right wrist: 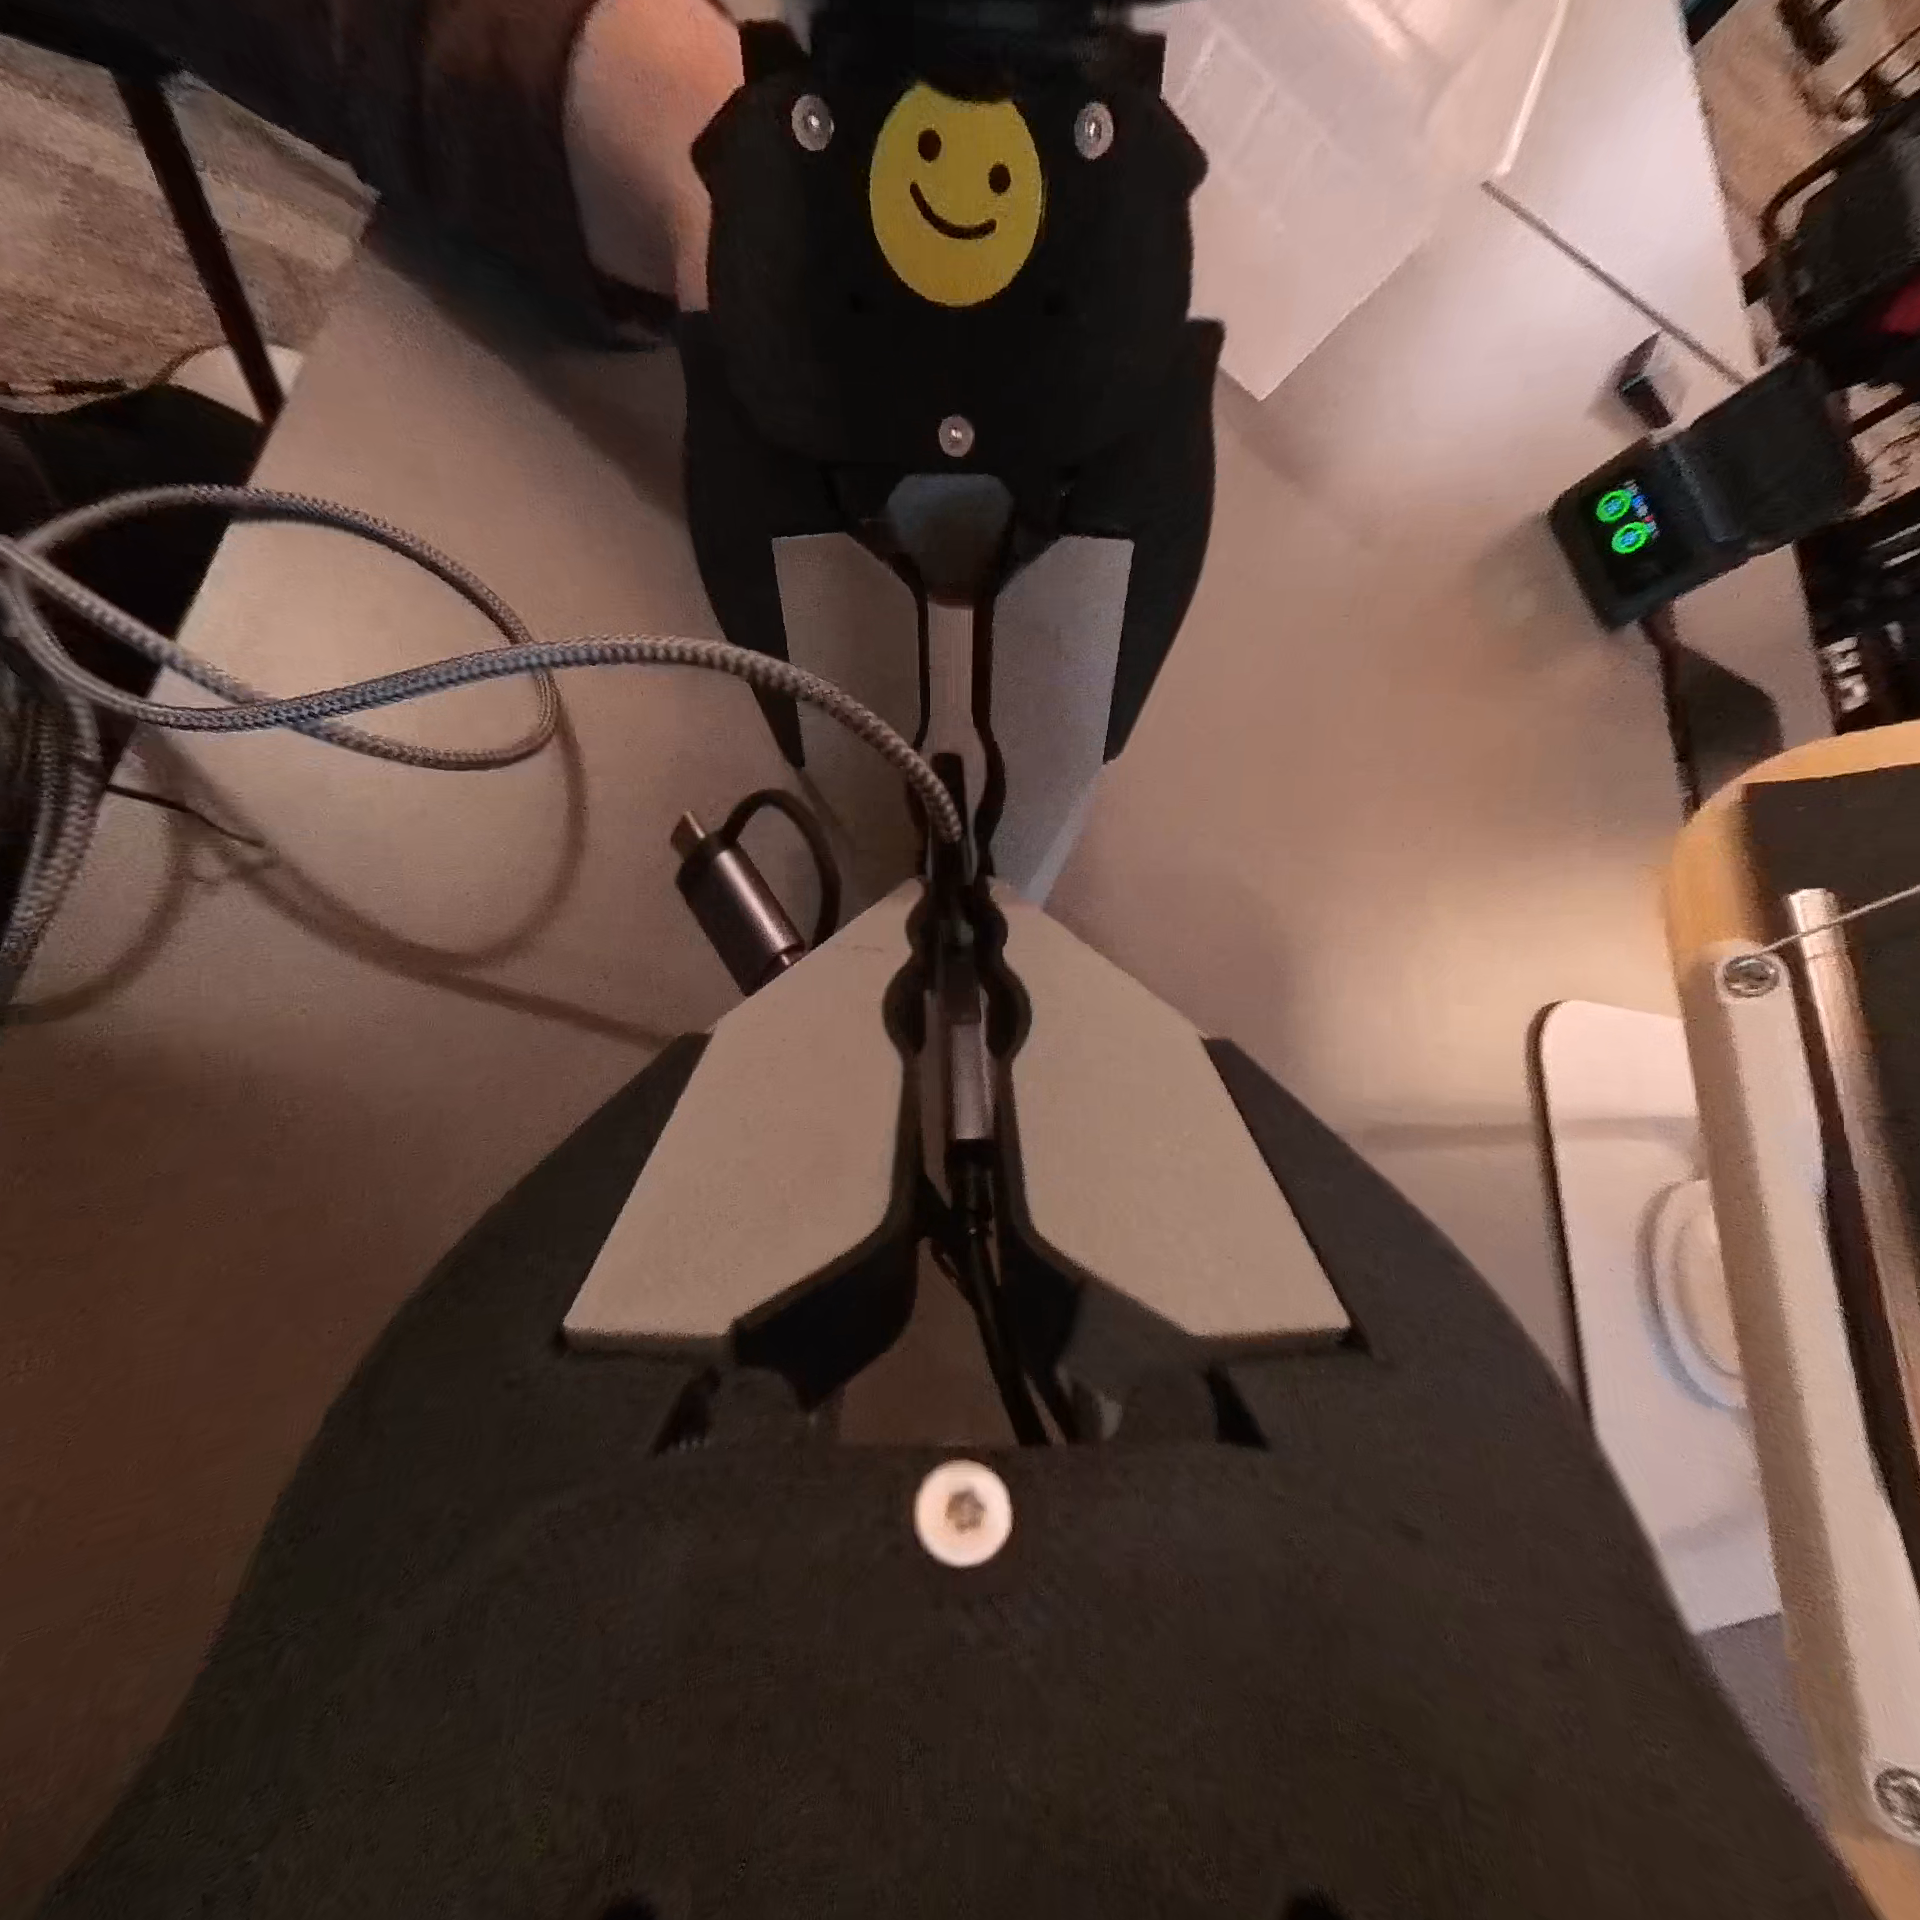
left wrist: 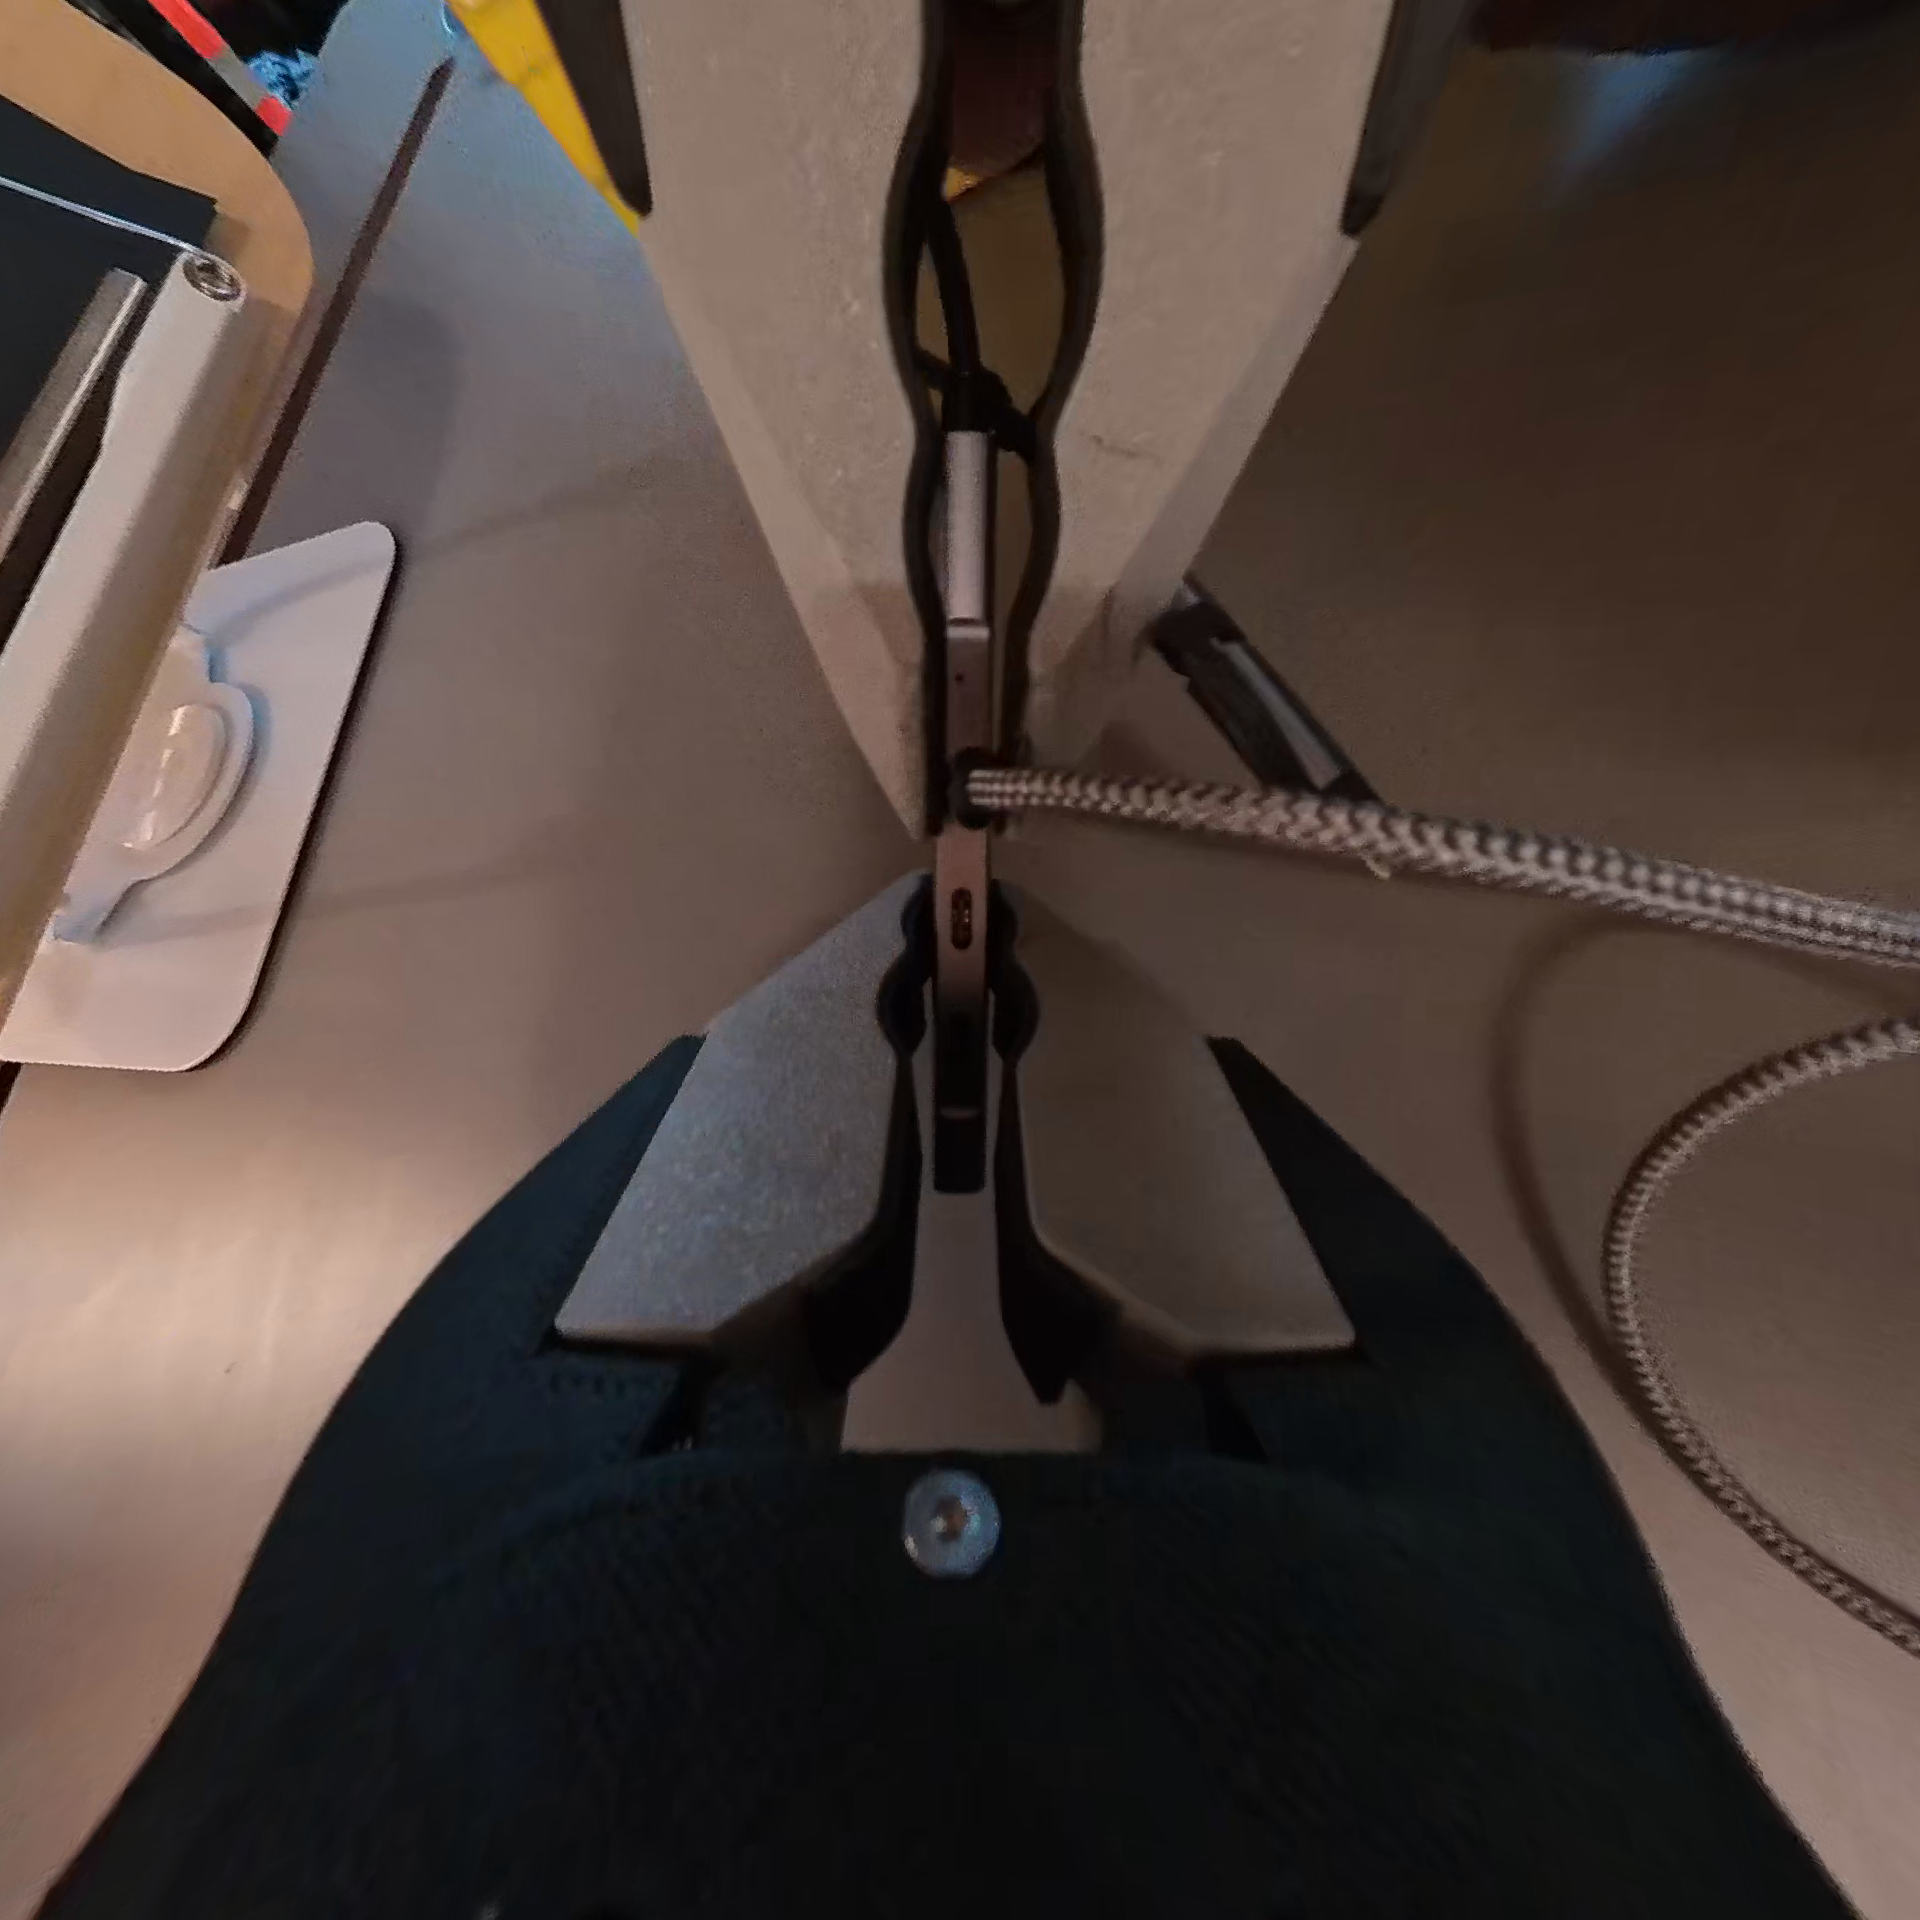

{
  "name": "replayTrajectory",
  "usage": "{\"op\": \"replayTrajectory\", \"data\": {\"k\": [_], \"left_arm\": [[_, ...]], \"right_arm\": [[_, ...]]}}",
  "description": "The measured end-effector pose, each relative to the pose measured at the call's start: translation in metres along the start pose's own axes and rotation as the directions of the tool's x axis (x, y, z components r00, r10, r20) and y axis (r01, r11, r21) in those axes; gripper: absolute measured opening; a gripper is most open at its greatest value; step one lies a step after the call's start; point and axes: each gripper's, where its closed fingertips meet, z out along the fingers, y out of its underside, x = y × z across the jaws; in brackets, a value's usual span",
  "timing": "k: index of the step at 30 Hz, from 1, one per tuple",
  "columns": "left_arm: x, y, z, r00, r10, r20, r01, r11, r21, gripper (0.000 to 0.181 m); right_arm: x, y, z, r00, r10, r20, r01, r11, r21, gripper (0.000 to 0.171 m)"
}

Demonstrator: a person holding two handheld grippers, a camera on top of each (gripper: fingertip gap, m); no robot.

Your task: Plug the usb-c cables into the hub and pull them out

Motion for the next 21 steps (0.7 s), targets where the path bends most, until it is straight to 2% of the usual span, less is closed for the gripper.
{"op": "replayTrajectory", "data": {"k": [8, 10, 12, 14, 16, 17, 18, 19, 21], "left_arm": [[0.002, -0.003, -0.001, 0.993, -0.101, -0.061, 0.104, 0.994, 0.032, 0.006], [0.004, -0.001, 0.001, 0.989, -0.123, -0.088, 0.126, 0.992, 0.03, 0.006], [0.006, 0.008, 0.009, 0.992, -0.101, -0.077, 0.098, 0.995, -0.033, 0.005], [0.001, 0.019, 0.015, 0.999, -0.049, -0.003, 0.049, 0.992, -0.113, 0.005], [0.001, 0.024, 0.016, 0.996, -0.084, -0.001, 0.083, 0.987, -0.137, 0.005], [0.004, 0.023, 0.016, 0.989, -0.145, -0.041, 0.14, 0.984, -0.109, 0.005], [0.014, 0.013, 0.018, 0.976, -0.185, -0.118, 0.179, 0.982, -0.06, 0.0], [0.016, 0.002, 0.023, 0.976, -0.187, -0.11, 0.184, 0.982, -0.03, 0.003], [0.011, 0.002, 0.031, 0.98, -0.19, -0.058, 0.186, 0.981, -0.063, 0.006]], "right_arm": [[0.006, -0.002, -0.002, 0.996, 0.013, -0.085, -0.008, 0.999, 0.053, 0.003], [0.005, 0.001, 0.002, 0.997, 0.015, -0.079, -0.014, 1.0, 0.017, 0.004], [0.003, 0.009, 0.011, 0.997, 0.022, -0.069, -0.026, 0.999, -0.045, 0.003], [0.005, 0.014, 0.02, 0.992, 0.105, -0.068, -0.11, 0.991, -0.074, 0.002], [0.006, 0.014, 0.022, 0.971, 0.235, -0.042, -0.237, 0.97, -0.05, 0.004], [0.01, -0.008, 0.015, 0.953, 0.303, 0.008, -0.302, 0.945, 0.124, 0.003], [0.017, -0.043, -0.005, 0.917, 0.377, 0.132, -0.398, 0.844, 0.359, 0.0], [0.026, -0.055, -0.015, 0.892, 0.409, 0.193, -0.452, 0.785, 0.424, 0.002], [0.043, -0.046, -0.013, 0.899, 0.425, 0.103, -0.426, 0.795, 0.432, 0.002]]}}
